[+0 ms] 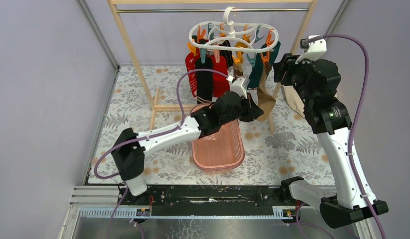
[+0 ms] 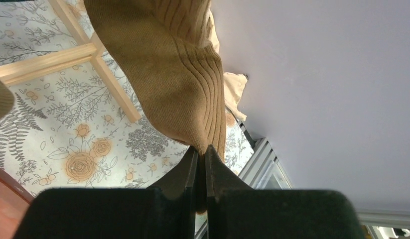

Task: Remove the socks clipped to the hanger
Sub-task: Remove the sock from the hanger.

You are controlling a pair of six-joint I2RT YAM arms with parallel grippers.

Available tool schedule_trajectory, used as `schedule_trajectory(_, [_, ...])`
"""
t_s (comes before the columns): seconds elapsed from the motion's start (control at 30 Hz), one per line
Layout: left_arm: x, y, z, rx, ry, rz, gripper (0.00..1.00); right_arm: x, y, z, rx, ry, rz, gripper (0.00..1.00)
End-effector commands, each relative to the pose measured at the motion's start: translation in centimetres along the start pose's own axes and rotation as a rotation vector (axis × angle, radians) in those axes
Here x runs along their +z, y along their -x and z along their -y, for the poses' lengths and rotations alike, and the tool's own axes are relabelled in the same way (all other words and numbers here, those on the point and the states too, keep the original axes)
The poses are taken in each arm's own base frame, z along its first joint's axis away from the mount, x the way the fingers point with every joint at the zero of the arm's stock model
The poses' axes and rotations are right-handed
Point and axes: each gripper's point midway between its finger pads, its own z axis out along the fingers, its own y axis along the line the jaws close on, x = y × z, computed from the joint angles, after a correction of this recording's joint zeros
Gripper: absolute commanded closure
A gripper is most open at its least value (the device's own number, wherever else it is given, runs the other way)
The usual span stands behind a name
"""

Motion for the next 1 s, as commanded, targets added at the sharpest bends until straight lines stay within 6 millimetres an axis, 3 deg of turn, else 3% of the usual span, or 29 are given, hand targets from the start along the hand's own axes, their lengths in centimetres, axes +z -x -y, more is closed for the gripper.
schedule_trajectory(0.0, [0.3,1.7,0.5,0.043,0.024,0.053,1.00,-1.0,3.6,-1.9,-0.039,0.108,0.150,0.43])
schedule_trajectory(0.27, [0.1,1.9,0.3,0.063,0.059,0.053,1.00,-0.4,3.9,-4.4,-0.049,0.242,0.183,0.43])
schedule_trajectory(0.97, [0.2,1.5,0.2,0.083,0.077,0.032,1.00,2.6,3.2,-4.6,-0.076,0.180,0.196,0.44])
